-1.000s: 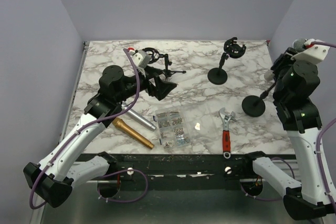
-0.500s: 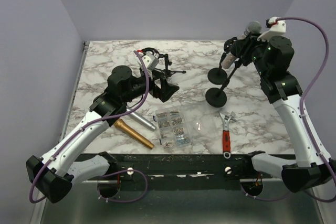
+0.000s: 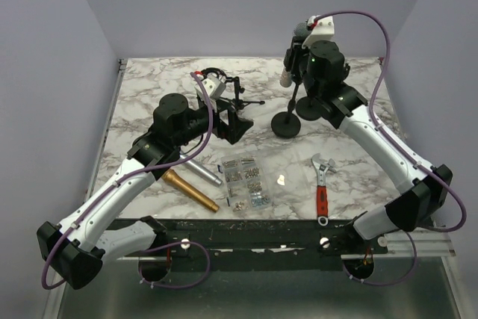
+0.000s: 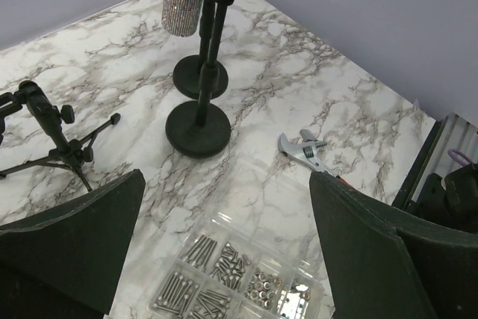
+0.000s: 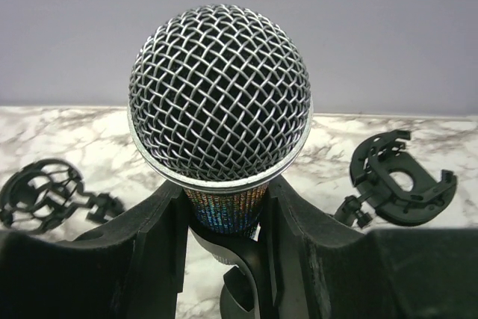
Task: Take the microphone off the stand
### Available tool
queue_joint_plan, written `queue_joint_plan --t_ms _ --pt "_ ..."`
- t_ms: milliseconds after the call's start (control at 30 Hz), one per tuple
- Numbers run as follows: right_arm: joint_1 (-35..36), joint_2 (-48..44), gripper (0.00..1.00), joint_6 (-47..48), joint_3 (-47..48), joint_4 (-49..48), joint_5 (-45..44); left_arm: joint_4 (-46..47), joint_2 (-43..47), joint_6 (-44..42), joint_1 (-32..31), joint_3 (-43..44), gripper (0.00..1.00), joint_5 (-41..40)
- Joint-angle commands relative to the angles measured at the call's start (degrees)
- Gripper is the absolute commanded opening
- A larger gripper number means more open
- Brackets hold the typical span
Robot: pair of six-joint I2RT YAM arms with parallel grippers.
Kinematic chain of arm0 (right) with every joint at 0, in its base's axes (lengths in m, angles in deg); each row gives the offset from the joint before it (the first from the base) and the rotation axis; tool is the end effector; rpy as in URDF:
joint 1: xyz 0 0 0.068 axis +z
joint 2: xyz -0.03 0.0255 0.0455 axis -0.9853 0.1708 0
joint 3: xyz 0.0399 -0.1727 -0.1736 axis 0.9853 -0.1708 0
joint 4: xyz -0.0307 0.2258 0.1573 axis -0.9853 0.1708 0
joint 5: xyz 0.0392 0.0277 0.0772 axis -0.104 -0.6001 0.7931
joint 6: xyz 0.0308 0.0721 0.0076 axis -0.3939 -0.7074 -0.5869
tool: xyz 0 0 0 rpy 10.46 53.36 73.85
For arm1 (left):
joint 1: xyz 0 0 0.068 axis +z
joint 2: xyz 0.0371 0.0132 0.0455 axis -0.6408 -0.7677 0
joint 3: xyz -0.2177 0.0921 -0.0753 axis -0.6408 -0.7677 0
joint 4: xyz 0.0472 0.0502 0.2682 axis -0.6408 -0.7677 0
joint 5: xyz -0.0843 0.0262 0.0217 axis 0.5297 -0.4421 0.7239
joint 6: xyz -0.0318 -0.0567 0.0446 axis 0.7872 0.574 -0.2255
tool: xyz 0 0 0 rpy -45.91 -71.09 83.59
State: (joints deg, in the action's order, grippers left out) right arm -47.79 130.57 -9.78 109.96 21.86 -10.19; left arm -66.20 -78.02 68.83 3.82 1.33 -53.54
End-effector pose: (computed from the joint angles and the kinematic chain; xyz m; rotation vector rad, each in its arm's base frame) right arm 0.3429 0.1828 0.4097 -0.0415 1.6499 0.1374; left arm 0.2299 -0.1922 0.3612 0.5815 1.6618 -0.8884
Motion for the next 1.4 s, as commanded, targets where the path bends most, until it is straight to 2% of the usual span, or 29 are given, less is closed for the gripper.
queue_joint_plan --t_ms 0,267,600,767,933,1100,1200,1367 --pt "1.8 2.8 0.01 4.9 6.4 -10.9 -12.4 -0.1 -0.1 -1.2 -0.2 0.6 0.96 -1.5" --pt "5.9 9.3 0.01 3.2 9.8 -10.3 -23.1 -0.4 -0.4 -1.3 -0.3 0.8 0.95 -2.0" --pt "9.3 12.0 0.09 -2.2 7.4 -11.5 -36.5 -0.5 -0.2 -1.1 -0.3 0.8 0.96 -2.2" --pt "9.5 10.8 0.32 -5.0 6.2 -8.2 -35.3 0.2 -0.5 0.1 -0.2 0.4 0.96 -2.8" --pt "9.6 7.8 0.68 -6.8 5.2 -4.5 -30.1 1.4 -1.6 0.6 -0.5 -0.3 0.96 -5.2" --pt "9.6 5.2 0.96 -5.9 6.2 0.1 -23.3 3.7 -3.0 0.4 -1.0 -1.7 0.96 -5.3" --pt "9.6 1.8 1.00 -4.3 5.1 2.6 -18.4 4.2 -4.3 0.3 -1.0 -1.7 0.96 -3.7" --pt "8.8 -9.1 1.00 2.5 -5.3 -0.4 -9.1 3.9 -6.4 5.7 -1.0 1.7 0.96 0.1"
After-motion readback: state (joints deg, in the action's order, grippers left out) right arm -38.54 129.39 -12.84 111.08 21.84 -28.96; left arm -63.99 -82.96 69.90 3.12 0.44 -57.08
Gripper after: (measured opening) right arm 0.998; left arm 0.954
